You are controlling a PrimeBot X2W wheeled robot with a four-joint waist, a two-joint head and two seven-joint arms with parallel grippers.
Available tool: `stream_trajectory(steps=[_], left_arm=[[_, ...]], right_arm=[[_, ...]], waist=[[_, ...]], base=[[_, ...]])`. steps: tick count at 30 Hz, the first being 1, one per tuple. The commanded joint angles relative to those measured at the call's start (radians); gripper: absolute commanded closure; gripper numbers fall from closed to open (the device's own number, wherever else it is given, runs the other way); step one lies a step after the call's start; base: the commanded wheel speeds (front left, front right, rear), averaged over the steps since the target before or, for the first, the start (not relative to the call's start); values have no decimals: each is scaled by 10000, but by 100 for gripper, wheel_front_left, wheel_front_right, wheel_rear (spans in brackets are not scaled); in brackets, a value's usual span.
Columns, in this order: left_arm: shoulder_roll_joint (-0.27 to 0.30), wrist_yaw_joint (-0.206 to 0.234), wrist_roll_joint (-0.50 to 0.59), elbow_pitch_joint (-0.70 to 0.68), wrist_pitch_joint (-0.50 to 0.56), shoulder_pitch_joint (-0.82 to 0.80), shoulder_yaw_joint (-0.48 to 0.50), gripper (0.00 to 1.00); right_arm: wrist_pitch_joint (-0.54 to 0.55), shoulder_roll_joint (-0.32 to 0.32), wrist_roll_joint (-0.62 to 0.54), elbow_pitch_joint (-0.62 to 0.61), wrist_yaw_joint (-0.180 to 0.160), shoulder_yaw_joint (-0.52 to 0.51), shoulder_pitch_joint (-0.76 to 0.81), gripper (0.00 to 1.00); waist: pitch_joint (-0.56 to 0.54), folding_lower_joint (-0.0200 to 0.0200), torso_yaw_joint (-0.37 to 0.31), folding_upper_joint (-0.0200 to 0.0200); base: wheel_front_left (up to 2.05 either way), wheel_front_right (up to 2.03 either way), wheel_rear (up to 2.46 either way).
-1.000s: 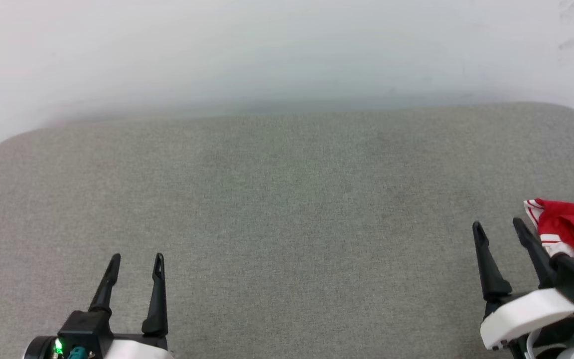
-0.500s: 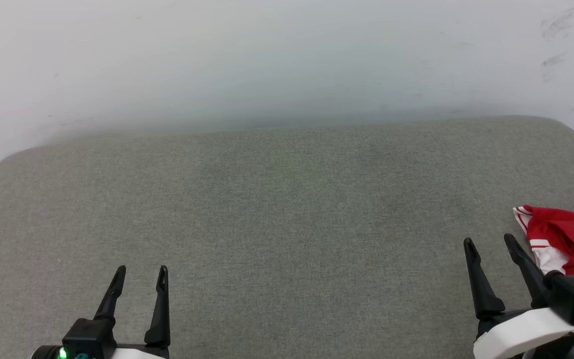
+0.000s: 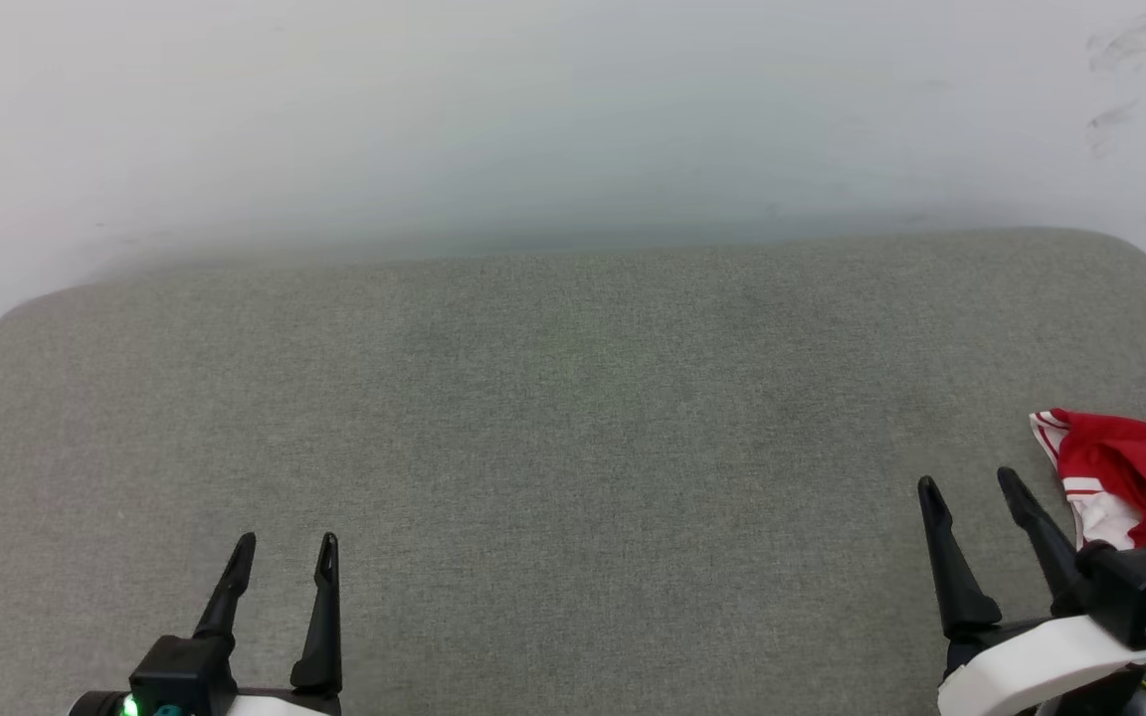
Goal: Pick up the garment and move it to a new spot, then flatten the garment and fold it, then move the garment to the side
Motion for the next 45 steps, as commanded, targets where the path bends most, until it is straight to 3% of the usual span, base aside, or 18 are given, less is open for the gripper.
stream_trajectory(steps=[1,5,23,45], left_arm=[[-8,-3,-4,-4,1,2,2,100],[-142,-26,-172,261,59,78,-62,100],[-454,-592,-3398,838,781,-514,443,100],[-817,-1162,-6448,1376,1528,-1077,991,100]], right_arm=[[-1,0,4,6,0,9,1,100],[-9,3,196,296,0,36,97,100],[72,-136,3809,1075,-1,-26,-406,100],[205,-201,7206,1824,-2,-156,-874,100]], waist=[[2,1,2,0],[6,1,6,0],[30,1,29,0],[60,1,59,0]], base=[[0,0,0],[0,0,0],[0,0,0],[0,0,0]])
